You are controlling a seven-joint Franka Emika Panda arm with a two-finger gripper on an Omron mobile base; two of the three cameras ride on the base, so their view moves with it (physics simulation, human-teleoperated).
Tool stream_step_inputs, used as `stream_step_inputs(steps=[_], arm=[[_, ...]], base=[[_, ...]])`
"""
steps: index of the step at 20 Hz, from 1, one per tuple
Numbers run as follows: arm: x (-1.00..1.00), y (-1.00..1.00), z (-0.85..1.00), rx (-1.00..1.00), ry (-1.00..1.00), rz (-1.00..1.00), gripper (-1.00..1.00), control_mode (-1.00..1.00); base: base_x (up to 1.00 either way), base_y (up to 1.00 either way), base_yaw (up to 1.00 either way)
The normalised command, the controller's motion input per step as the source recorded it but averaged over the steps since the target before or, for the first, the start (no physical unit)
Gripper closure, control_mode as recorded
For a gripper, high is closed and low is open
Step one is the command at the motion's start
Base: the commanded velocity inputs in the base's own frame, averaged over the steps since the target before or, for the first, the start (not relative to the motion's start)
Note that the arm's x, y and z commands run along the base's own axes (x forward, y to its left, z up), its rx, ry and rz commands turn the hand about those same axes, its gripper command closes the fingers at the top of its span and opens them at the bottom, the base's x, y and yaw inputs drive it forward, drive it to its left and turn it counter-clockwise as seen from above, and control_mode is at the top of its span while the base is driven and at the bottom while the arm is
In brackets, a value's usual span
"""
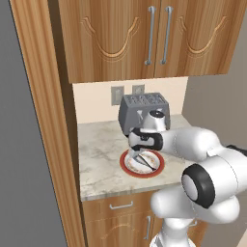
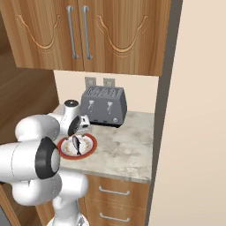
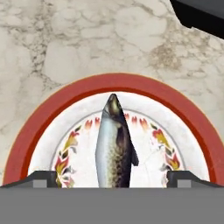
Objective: Place the fish on the rack of the oven, and slide the rack back inside. Close the oven door.
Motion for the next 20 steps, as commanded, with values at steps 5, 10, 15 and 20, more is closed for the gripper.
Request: stream_step_inputs(steps=[5,10,15,20], arm=[[0.11,0.00,-0.33,-0.01,0.00,0.00,-1.00,-1.00],[0.00,0.00,-0.34,-0.02,0.00,0.00,-1.00,-1.00],[0.00,0.00,-0.38,-0.01,-0.01,0.00,-1.00,-1.00],[0.00,0.00,-0.21,0.00,0.00,0.00,1.00,-1.00]], base=[[0.00,0.00,0.00],[0.00,0.00,0.00],[0.00,0.00,0.00],[0.00,0.00,0.00]])
